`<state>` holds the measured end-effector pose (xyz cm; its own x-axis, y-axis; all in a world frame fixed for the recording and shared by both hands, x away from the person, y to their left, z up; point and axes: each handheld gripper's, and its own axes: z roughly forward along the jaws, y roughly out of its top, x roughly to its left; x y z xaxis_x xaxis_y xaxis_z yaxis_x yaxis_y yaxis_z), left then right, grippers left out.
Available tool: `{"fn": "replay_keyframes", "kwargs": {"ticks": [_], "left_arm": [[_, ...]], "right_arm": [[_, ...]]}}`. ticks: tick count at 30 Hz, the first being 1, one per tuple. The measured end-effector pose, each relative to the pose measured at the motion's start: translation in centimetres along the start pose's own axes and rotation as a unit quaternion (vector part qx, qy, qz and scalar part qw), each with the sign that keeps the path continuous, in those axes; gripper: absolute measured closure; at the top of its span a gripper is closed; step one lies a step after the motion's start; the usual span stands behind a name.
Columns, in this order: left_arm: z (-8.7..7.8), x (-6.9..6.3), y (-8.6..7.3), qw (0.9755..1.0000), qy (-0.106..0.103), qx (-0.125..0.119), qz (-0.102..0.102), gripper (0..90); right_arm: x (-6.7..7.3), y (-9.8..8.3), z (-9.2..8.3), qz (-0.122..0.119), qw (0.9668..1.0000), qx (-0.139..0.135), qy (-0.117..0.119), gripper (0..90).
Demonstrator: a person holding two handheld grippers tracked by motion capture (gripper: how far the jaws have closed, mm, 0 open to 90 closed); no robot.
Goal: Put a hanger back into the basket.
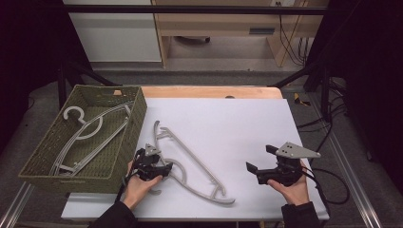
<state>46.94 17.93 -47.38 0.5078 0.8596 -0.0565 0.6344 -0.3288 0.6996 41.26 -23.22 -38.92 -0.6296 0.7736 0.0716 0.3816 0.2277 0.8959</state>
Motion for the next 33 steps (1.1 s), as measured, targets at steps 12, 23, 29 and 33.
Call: {"fn": "replay_keyframes", "kwargs": {"ticks": [12,23,29,33], "left_arm": [[0.9,-1.3,1.2,0.9997,-0.005,-0.011,0.02,48.1],[-5.0,-1.0,2.0,0.9905,-0.084,-0.095,0.052,26.7],[-8.6,-0.8,1.9,0.9825,-0.102,-0.136,0.077,17.0],[-10.2,0.1,1.4,0.9813,-0.097,-0.149,0.074,14.0]], "right_arm": [[0.8,-0.1,0.9,-0.006,0.9998,0.014,0.013,6.3],[4.8,0.1,3.9,-0.035,0.9962,0.061,0.051,10.3],[7.1,-0.6,6.4,-0.035,0.9917,0.092,0.083,15.9],[8.1,-1.3,7.8,-0.037,0.9889,0.115,0.086,19.0]]}}
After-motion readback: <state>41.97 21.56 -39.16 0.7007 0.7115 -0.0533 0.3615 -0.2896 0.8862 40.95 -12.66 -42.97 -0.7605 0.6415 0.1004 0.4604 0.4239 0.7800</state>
